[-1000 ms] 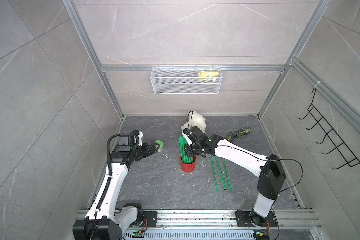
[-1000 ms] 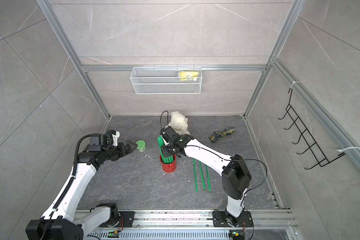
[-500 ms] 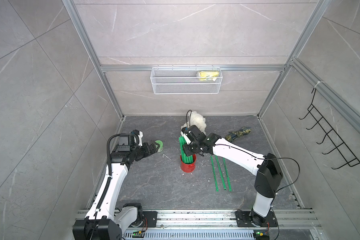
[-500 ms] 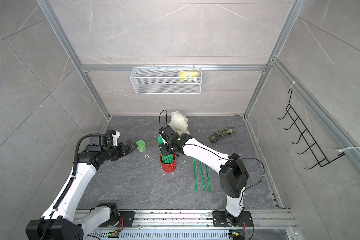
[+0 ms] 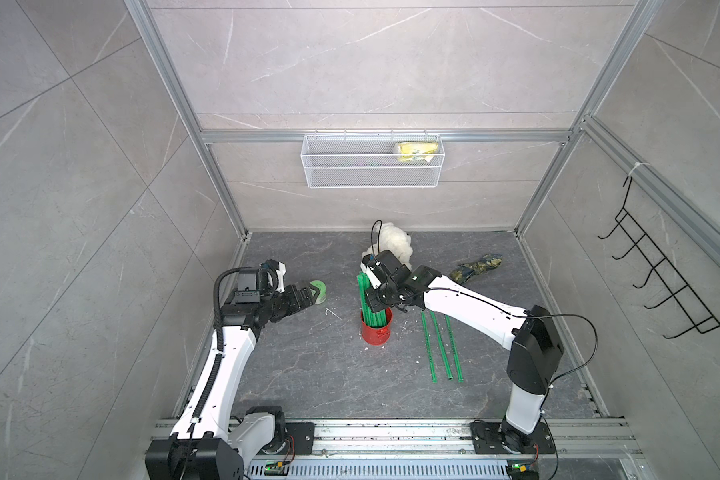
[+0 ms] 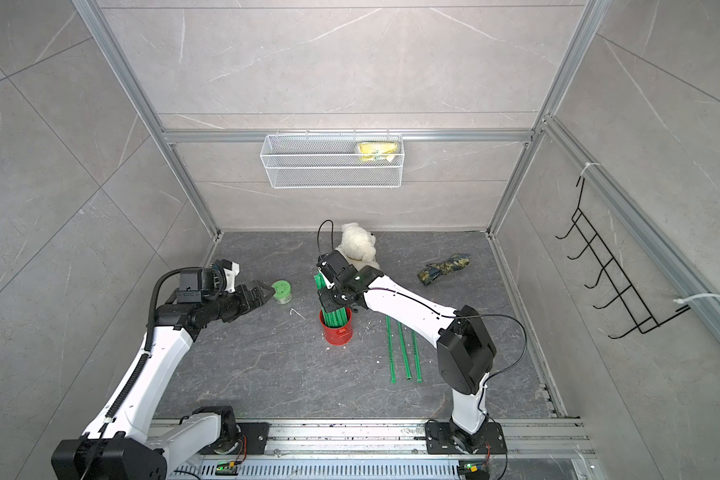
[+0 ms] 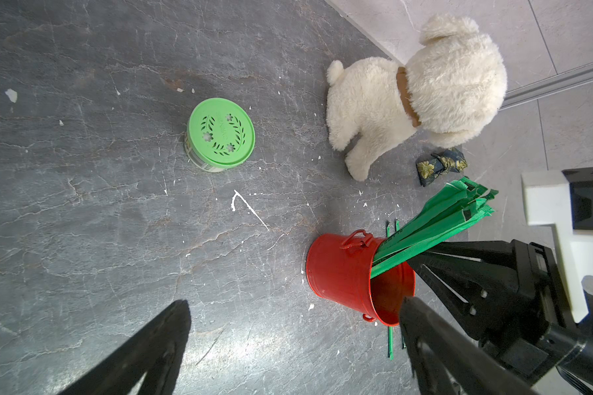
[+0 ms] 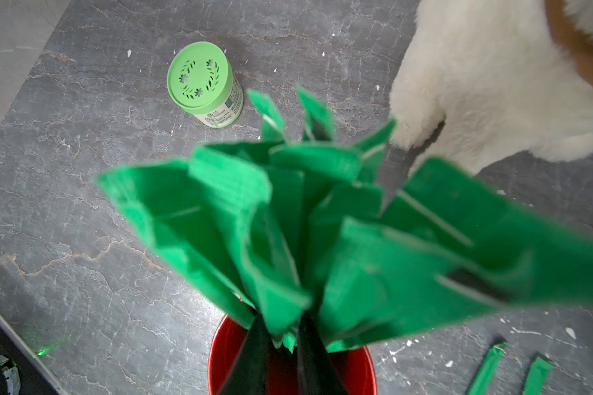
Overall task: Take the straws out of the storage container
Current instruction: Pick up the straw from the container.
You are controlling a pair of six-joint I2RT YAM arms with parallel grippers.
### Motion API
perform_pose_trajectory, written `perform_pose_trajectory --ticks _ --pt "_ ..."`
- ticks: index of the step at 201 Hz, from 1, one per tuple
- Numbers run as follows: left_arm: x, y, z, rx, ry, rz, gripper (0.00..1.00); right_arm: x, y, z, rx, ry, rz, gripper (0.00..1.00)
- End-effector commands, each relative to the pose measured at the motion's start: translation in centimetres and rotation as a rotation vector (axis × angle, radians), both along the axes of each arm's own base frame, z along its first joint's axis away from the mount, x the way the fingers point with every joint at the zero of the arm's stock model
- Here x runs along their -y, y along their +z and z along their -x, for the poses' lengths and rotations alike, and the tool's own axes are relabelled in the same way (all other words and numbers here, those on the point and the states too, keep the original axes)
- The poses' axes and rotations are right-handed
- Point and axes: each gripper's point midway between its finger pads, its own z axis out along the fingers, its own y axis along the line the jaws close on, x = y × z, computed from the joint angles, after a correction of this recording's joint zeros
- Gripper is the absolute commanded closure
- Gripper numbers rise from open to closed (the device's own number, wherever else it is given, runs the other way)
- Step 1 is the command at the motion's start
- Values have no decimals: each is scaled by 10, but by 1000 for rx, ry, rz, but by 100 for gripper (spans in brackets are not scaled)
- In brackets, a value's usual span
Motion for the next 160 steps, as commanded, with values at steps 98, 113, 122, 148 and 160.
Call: perform_pose_trajectory --ticks 98,113,122,148,160 --pt "3 18 -4 51 -31 -1 0 4 11 7 10 5 0 84" --pt "3 18 -4 52 -33 -2 0 7 13 8 13 3 1 83" --pt "4 18 -4 50 -33 -1 0 8 13 9 15 1 2 82" --pt "4 18 -4 51 -33 -1 0 11 17 11 24 0 4 82" --pt "4 19 -4 53 -33 -2 0 13 17 12 24 1 8 84"
